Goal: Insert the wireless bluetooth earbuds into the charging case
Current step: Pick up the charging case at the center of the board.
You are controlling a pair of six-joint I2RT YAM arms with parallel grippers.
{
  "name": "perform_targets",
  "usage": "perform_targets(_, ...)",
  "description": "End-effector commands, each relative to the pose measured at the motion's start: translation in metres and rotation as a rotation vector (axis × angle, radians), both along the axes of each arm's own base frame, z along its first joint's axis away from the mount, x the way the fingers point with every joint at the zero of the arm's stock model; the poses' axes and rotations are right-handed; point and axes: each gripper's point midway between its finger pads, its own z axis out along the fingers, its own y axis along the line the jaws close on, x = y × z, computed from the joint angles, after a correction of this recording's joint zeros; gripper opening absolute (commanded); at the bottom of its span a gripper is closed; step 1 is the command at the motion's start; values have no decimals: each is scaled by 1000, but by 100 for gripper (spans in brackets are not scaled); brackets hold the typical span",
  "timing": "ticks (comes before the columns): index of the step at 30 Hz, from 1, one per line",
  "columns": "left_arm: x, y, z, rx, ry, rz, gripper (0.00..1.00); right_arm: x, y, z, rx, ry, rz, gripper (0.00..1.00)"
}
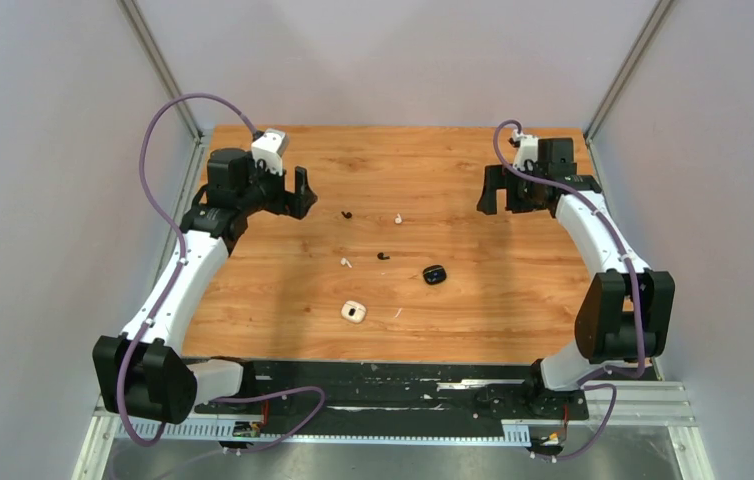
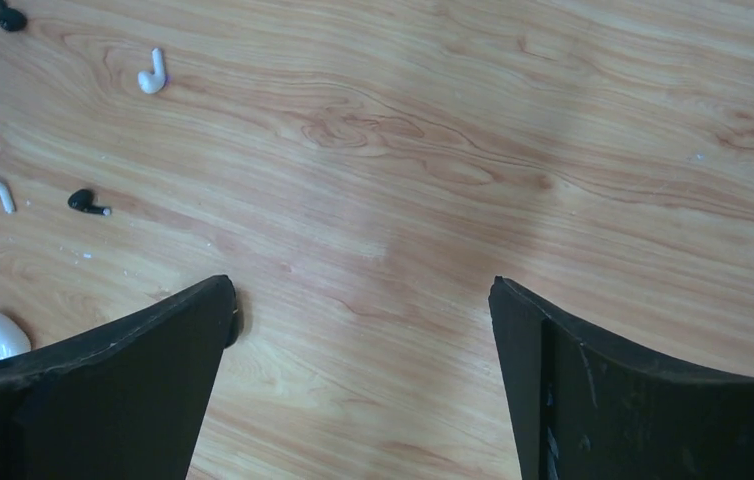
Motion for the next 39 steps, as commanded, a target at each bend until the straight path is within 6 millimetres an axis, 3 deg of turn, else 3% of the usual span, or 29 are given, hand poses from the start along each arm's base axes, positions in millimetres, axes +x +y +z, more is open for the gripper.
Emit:
perform_targets(1, -8, -6, 6, -32, 18, -30, 100, -1, 28, 21, 40, -98, 280, 100)
perform_targets(4, -16, -11, 0, -40, 60, -65, 100, -27, 61, 31, 90, -205, 644, 96)
perform_targets(8, -25, -16, -12, -46, 143, -95, 100, -48, 91, 23, 47, -322, 942, 95)
perform_targets(14, -27, -22, -13, -76, 170, -119, 100, -85, 115, -31, -152, -399, 1418, 90)
perform_targets(18, -24, -16, -16, -92, 185, -62, 100, -100, 119, -67, -224, -392, 1611, 87)
perform_targets(24, -16, 0, -17, -131, 200, 23, 100, -97, 128, -99, -272, -353, 1712, 84)
perform_targets(34, -13, 6, -19, -163, 216, 60, 100, -107, 133, -120, -273, -258, 1682, 75)
perform_targets(39, -8, 4, -21, -175, 217, 65, 100, -101, 135, -124, -282, -253, 1619, 73)
